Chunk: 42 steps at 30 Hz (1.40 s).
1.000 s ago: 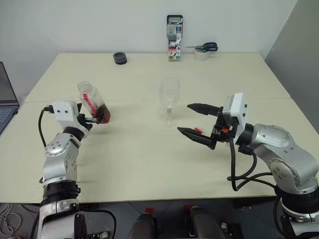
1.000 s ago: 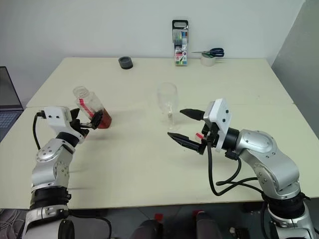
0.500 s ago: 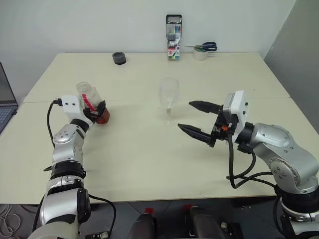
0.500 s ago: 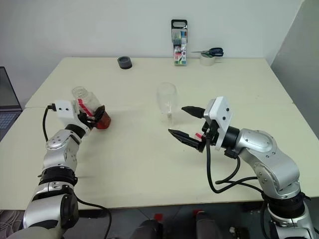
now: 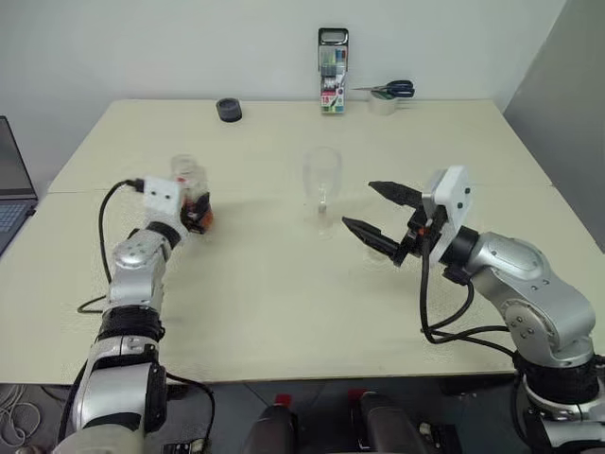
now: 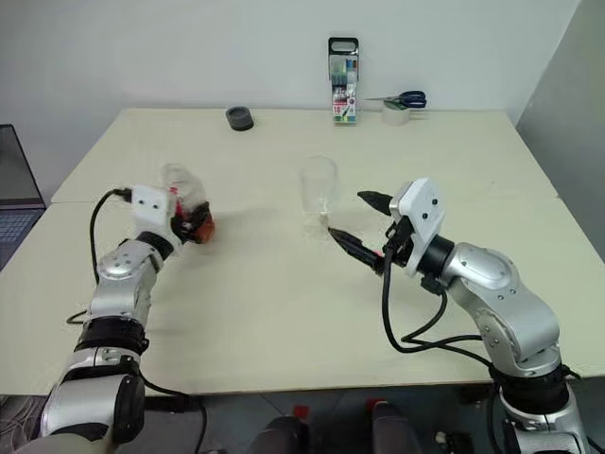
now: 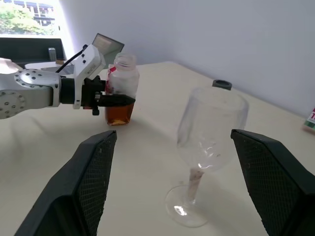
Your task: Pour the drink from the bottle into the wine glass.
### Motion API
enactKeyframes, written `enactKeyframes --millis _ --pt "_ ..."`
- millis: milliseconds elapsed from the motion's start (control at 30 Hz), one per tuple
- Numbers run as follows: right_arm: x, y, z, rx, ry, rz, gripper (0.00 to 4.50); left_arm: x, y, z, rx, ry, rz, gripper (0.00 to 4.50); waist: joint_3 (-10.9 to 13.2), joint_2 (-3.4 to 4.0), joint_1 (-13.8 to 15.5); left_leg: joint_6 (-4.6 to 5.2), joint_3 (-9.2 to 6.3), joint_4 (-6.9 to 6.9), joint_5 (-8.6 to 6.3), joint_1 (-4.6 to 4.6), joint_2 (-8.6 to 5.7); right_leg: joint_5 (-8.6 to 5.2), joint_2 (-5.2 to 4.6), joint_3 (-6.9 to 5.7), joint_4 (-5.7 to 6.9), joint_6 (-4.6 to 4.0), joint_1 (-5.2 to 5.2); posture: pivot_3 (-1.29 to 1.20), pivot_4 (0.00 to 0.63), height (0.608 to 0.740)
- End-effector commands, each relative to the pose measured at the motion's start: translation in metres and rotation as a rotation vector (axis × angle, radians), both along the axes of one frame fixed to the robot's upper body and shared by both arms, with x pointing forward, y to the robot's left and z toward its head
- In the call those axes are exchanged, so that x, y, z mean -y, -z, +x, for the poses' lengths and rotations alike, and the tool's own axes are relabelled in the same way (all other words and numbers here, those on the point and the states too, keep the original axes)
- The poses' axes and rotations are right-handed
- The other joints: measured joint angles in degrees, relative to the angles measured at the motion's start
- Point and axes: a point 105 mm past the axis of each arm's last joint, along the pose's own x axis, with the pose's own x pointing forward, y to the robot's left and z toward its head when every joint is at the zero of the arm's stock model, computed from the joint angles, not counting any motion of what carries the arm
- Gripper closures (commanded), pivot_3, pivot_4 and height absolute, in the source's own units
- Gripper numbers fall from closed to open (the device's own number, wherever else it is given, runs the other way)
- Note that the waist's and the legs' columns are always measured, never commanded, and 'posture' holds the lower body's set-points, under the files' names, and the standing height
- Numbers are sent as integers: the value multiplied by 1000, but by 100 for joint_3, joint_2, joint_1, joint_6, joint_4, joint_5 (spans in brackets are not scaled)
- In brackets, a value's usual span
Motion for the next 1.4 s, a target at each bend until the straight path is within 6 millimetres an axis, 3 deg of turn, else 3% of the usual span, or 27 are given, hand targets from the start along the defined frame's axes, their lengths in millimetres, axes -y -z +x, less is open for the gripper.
enactKeyframes --millis 33,233,700,1067,1400 --pt "2 -17 4 76 29 30 530 27 -67 6 174 94 201 2773 3 -5 -2 0 2 -1 0 -1 0 0 1 1 -1 0 -1 0 150 740" --pt "-1 -20 7 86 22 49 530 52 -88 10 232 180 426 2773 3 -4 -45 0 15 -10 0 -1 -1 -2 -1 11 -13 3 -5 0 150 740" --pt "-12 -32 8 106 -35 98 530 97 -130 14 389 296 742 2773 5 -6 -41 2 15 -4 0 -10 -8 -4 3 7 2 6 -16 0 150 740" --pt "-13 -31 9 115 -19 104 530 116 -138 15 451 354 938 2773 6 -8 -45 2 16 -3 0 -13 -12 -5 5 6 8 7 -19 0 150 740" --pt "-16 -25 7 96 -11 111 530 118 -141 16 492 352 1109 2773 6 -8 -47 3 17 -3 0 -13 -16 -7 5 7 12 11 -21 0 150 740"
